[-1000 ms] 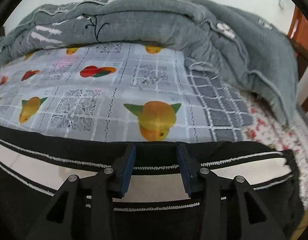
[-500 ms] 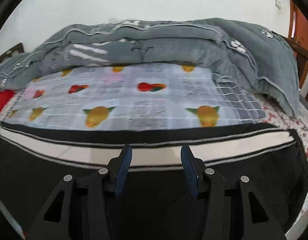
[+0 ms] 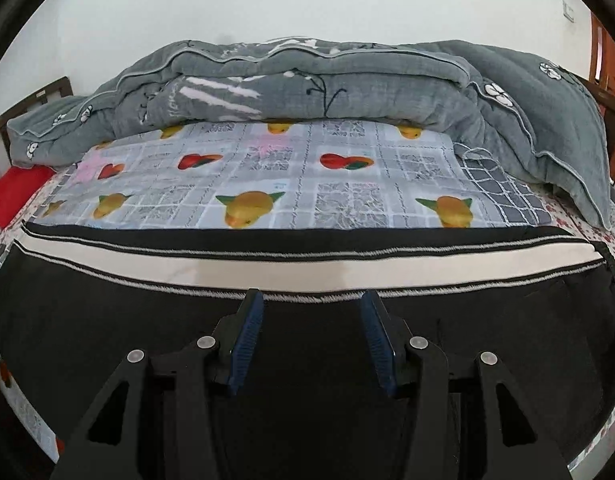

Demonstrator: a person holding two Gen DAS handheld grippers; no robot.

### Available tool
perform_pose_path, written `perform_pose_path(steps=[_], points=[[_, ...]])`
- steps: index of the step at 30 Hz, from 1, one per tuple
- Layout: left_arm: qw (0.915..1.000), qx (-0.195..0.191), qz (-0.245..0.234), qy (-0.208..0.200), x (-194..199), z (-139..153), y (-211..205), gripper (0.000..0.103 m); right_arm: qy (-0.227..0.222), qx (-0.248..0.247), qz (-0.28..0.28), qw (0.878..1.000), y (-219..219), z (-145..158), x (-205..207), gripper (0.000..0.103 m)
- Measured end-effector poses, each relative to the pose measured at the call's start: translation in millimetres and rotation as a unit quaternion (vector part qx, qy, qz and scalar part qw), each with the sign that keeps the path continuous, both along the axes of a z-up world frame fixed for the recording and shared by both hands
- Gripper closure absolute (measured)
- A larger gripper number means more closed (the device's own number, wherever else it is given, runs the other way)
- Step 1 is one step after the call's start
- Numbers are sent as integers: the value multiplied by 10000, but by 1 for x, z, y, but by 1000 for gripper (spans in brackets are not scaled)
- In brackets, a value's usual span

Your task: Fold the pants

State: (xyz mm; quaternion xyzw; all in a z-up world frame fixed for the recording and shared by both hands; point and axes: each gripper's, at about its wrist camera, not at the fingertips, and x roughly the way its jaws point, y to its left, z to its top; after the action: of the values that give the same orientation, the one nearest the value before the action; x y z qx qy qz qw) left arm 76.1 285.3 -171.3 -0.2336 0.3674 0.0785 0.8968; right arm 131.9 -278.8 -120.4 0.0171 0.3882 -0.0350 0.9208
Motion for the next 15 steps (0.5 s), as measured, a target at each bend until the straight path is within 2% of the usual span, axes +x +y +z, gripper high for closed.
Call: perform_pose_path(steps=[5, 9, 15], points=[[9994, -165, 237, -178, 16, 0, 6, 46, 69, 136, -113, 9998, -14, -8, -8, 53], [9980, -250, 532, -240, 32, 0, 14, 56, 140, 130, -151, 9997, -21, -15, -13, 53], [9977, 14, 657, -185, 39, 12, 8, 76, 113, 155, -195, 9996, -34, -19, -30, 53]])
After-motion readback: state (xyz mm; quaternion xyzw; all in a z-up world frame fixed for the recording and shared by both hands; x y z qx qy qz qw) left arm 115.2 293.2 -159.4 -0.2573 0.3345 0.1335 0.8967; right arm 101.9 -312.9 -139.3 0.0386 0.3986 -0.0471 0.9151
